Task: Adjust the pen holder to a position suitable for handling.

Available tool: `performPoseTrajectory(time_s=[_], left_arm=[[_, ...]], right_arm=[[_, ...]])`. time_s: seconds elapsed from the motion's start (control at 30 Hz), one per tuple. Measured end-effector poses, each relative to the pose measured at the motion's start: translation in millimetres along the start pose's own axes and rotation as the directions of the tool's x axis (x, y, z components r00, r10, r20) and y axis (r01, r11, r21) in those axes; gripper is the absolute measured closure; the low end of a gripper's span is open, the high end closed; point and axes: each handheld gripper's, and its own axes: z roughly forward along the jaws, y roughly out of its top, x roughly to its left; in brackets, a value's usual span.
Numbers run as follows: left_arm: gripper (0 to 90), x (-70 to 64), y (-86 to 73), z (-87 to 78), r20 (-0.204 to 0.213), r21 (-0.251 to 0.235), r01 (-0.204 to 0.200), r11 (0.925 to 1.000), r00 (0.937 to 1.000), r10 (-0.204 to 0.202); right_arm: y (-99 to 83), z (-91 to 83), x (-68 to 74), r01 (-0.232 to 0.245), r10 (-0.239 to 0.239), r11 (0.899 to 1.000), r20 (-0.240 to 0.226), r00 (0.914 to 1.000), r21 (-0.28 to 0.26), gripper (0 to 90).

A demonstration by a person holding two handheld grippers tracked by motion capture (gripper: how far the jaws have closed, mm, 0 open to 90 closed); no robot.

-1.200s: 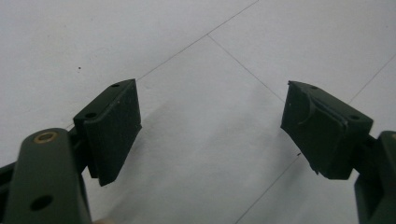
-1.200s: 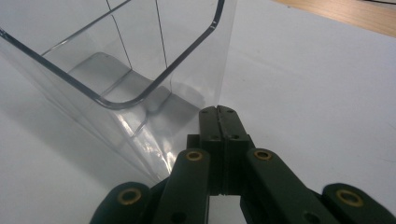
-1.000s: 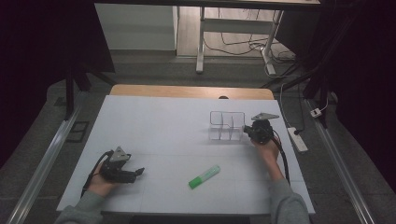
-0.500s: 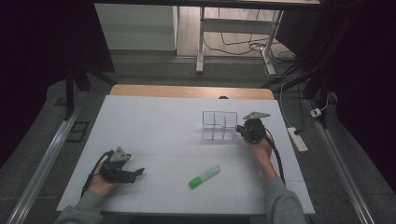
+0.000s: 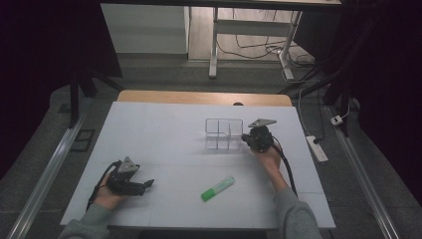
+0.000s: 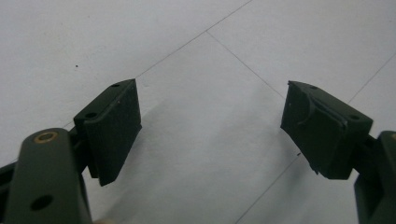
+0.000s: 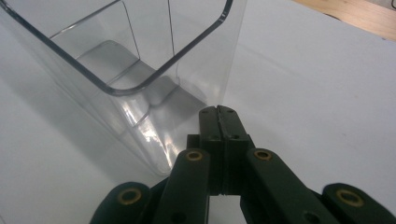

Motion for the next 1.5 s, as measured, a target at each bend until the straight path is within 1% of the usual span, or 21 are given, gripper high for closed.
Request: performPoseTrajectory(time_s=[0.27, 0.47, 0.57, 0.8, 1.07, 1.17, 1.2, 1.27, 1.4, 1.43, 1.5], left_arm=[[19.9, 0.2, -0.3, 0.5, 0.001, 0.002, -0.003, 1.0, 1.0, 0.003], [19.8, 0.4, -0.5, 0.2, 0.0, 0.002, -0.001, 1.0, 1.0, 0.001], [19.9, 0.7, -0.5, 0.2, 0.0, 0.002, -0.001, 1.0, 1.0, 0.001], [19.9, 0.8, -0.6, -0.6, -0.001, -0.007, 0.006, 1.0, 1.0, -0.006], [19.9, 1.1, -0.7, -1.6, -0.002, -0.015, 0.01, 0.9998, 0.9999, -0.01], [19.8, 1.1, -0.6, -1.7, -0.002, -0.016, 0.011, 0.9998, 0.9999, -0.011], [19.9, 0.8, -0.6, -2.1, -0.002, -0.018, 0.01, 0.9998, 0.9999, -0.01], [19.9, 0.6, -0.6, -2.2, -0.002, -0.018, 0.008, 0.9998, 1.0, -0.008], [19.9, -0.5, -0.5, -3.7, -0.005, -0.023, 0.004, 0.9997, 1.0, -0.004], [19.9, -0.7, -0.5, -3.9, -0.006, -0.024, 0.004, 0.9997, 1.0, -0.004], [19.9, -0.6, -0.5, -4.4, -0.006, -0.028, 0.005, 0.9996, 1.0, -0.005]], right_arm=[[6.2, 6.7, 10.2, 0.014, -0.014, 1.0, -0.021, 0.9997, 0.007, 90.0], [10.9, 11.9, 19.1, 0.033, -0.033, 0.999, -0.039, 0.9987, 0.009, 90.0], [12.5, 14.8, 22.6, 0.038, -0.038, 0.999, -0.048, 0.9981, 0.002, 90.0], [16.9, 21.0, 30.1, 0.048, -0.048, 0.999, -0.063, 0.9969, 0.007, 90.0], [21.5, 26.6, 38.9, 0.073, -0.072, 0.997, -0.08, 0.9942, 0.006, 90.0], [22.2, 27.0, 40.1, 0.076, -0.075, 0.997, -0.08, 0.994, 0.007, 90.0], [22.4, 27.0, 40.3, 0.083, -0.082, 0.997, -0.078, 0.9936, 0.008, 90.0], [22.2, 26.5, 40.0, 0.079, -0.079, 0.997, -0.082, 0.9936, 0.002, 90.0], [22.9, 19.1, 38.4, 0.084, -0.084, 0.996, -0.068, 0.9941, -0.013, 90.0], [22.8, 16.5, 38.2, 0.076, -0.077, 0.997, -0.072, 0.9944, -0.022, 90.0], [23.0, 11.5, 38.5, 0.084, -0.086, 0.996, -0.066, 0.9941, -0.036, 90.0]])
